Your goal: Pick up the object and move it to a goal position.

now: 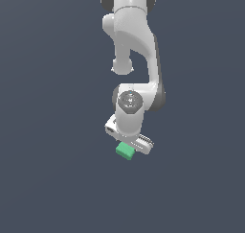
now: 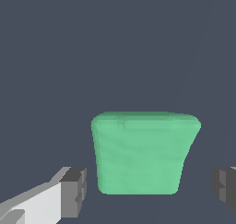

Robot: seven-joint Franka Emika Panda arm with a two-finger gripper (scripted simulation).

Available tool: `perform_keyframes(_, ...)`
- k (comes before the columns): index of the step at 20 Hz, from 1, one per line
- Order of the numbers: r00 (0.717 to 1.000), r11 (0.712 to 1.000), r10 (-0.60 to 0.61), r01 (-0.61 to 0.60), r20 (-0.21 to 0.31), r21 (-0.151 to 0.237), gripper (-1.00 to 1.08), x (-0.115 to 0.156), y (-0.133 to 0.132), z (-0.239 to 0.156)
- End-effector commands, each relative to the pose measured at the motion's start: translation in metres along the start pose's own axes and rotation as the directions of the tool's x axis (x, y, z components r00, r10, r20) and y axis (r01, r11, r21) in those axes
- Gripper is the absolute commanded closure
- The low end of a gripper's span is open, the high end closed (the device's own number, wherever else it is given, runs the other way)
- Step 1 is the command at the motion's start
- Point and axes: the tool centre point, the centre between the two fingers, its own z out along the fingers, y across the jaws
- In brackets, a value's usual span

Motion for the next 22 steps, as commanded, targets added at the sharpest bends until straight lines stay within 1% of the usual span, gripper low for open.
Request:
perform_keyframes(1,1.000,1.000,0.001,-0.001,0.001,-0.001,-0.92,-0.001,0.001,0.015)
perform_keyframes(5,1.000,1.000,0.003,-0.003,0.001,-0.001,-0.92,-0.001,0.001,0.031)
perform_keyframes(10,1.000,1.000,0.003,-0.003,0.001,-0.001,-0.92,0.000,0.000,0.033)
perform_keyframes(11,1.000,1.000,0.003,-0.003,0.001,-0.001,1.08,0.000,0.000,0.033)
perform_keyframes(20,1.000,1.000,0.003,-0.003,0.001,-0.001,1.08,0.000,0.000,0.033)
perform_keyframes(21,1.000,1.000,0.006,-0.006,-0.012,0.006,1.08,0.006,-0.001,0.022)
perform_keyframes(22,1.000,1.000,0.006,-0.006,-0.012,0.006,1.08,0.005,-0.001,0.022)
